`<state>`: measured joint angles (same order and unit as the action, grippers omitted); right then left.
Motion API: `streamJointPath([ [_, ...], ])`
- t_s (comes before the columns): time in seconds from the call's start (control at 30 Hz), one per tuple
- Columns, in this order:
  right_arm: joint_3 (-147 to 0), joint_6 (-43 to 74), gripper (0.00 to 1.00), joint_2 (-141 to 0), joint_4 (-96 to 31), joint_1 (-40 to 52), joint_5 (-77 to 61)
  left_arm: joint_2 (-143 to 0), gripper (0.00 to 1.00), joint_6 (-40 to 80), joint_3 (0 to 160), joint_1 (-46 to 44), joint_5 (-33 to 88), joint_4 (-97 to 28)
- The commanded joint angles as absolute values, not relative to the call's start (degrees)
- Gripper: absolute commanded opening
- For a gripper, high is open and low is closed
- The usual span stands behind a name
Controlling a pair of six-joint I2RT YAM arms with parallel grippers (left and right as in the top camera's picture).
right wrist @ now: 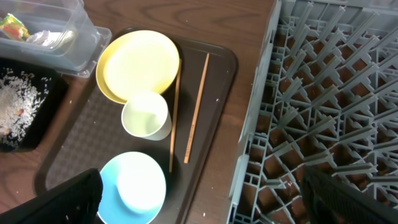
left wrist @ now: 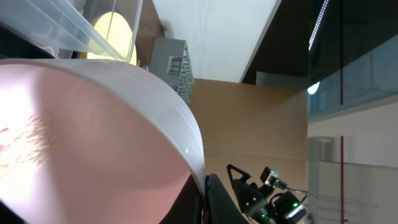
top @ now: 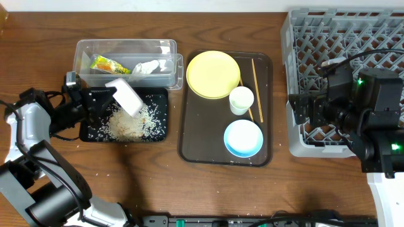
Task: Sort waste into correct bins and load items into the dishwasher rack
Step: 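Tip the pink bowl over the black tray to dump the rice, then return the empty pink bowl to the brown tray with the left gripper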
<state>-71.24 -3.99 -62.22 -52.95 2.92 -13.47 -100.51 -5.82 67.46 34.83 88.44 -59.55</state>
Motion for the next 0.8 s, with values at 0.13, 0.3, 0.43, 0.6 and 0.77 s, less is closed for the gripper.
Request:
streamJointPath([
  [0.13, -72.25, -3.90, 0.99, -62.26, -53.12, 3.29, -13.54, -100.64, 0.06, 1.78, 67.40, 35.57, 87.26, -52.40],
  [0.3, -72.25, -3.90, 0.99, -62.26, -53.19, 3.29, -13.52, -100.57, 0.06, 6.96, 67.44, 35.64, 90.13, -50.63],
  [0.43, -72.25, -3.90, 0.99, -62.26, -53.19, 3.29, -13.54, -100.51, 0.06, 6.96, 67.42, 35.53, 90.13, -50.68],
  [0.6, -72.25, -3.90, 0.99, -62.26, -53.19, 3.29, -13.52, -100.49, 0.07, 7.11, 67.44, 34.06, 90.13, -50.63],
  [0.77, -72.25, -3.90, 0.99, -62.26, -53.17, 3.29, -13.52, -99.70, 0.06, 4.47, 67.44, 31.07, 89.17, -50.63],
])
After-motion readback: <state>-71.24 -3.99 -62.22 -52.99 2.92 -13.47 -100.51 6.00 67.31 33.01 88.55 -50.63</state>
